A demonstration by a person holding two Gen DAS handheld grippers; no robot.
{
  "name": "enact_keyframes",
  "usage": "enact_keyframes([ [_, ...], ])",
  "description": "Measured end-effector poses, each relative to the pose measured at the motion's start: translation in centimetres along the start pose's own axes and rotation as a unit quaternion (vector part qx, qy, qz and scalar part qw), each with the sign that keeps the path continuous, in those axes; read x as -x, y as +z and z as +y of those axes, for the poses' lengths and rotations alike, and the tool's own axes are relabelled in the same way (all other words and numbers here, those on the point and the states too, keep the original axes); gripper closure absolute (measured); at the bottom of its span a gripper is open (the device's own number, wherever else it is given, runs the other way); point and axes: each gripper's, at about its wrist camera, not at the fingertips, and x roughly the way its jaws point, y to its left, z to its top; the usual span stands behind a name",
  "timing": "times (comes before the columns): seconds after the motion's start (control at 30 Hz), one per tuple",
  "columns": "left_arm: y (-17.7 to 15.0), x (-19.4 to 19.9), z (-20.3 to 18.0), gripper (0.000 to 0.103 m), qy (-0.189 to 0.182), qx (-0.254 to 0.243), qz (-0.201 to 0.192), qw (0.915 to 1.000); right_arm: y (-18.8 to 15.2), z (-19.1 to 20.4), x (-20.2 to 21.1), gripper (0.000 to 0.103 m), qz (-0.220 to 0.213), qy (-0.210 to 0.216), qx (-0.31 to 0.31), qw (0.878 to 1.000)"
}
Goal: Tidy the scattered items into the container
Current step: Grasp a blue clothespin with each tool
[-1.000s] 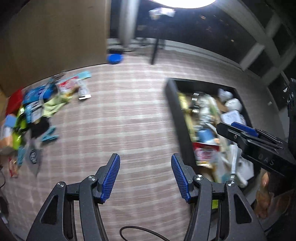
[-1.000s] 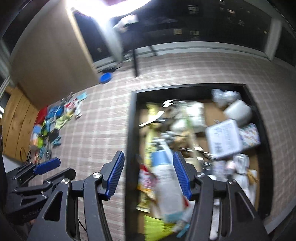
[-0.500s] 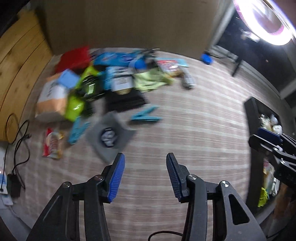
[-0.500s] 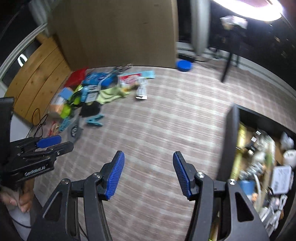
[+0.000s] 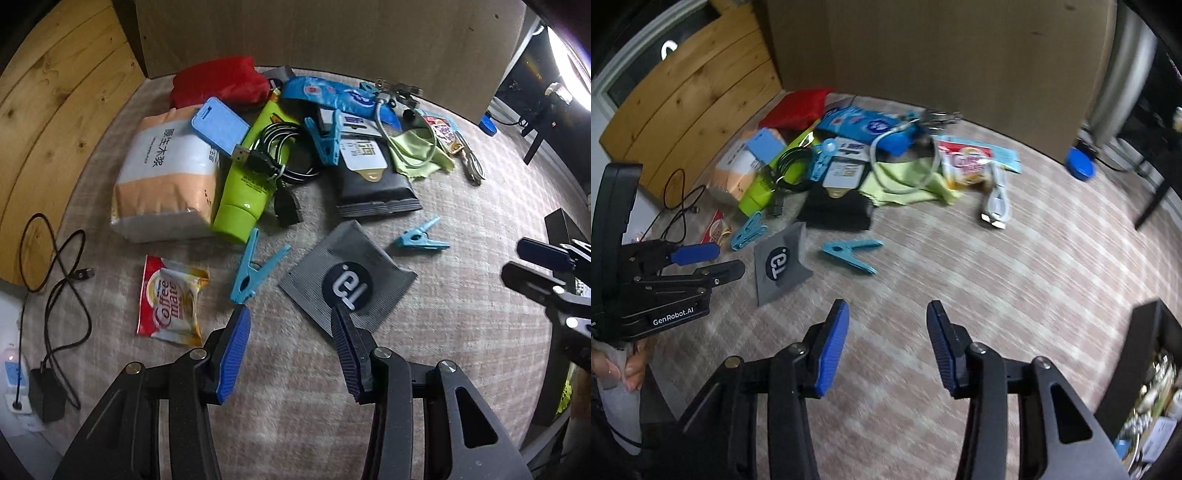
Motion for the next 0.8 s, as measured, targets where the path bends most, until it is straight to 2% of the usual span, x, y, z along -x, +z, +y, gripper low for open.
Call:
enact_keyframes([
  [0.13,0.5,-1.2,1.0,0.063,-0.009,0.008,0.009,0.9999,1.3,1.1,-2.1,0.062,0.015,-0.001,0.027,1.000],
  [0.4,1.7,-1.9,2.0,0.065,0.002,0.001,0.002,1.0000,3.2,1.8,-5.3,0.062,0.041,0.013,0.056,0.997],
  [0.63,1.2,-2.3,2.3,0.065,0.022,-0.030,-0.003,0.9993,4.2,2.5,-6.4,0.062,0.046,0.020,0.085,0.995],
  [0.7,1.3,-2.7,2.3,0.065,0.018,-0.031,0.000,0.9993,4.4,2.4,-7.0,0.063,0.051,0.017,0.089,0.995],
  [0.77,1.5,-3.0,2.1,0.070,0.017,-0.032,-0.004,0.9993,4.5,2.2,-7.2,0.063,0.052,0.019,0.087,0.995],
  [0.8,1.5,-3.0,1.9,0.076,0.019,-0.035,-0.008,0.9992,4.6,2.1,-7.2,0.063,0.051,0.022,0.082,0.995],
])
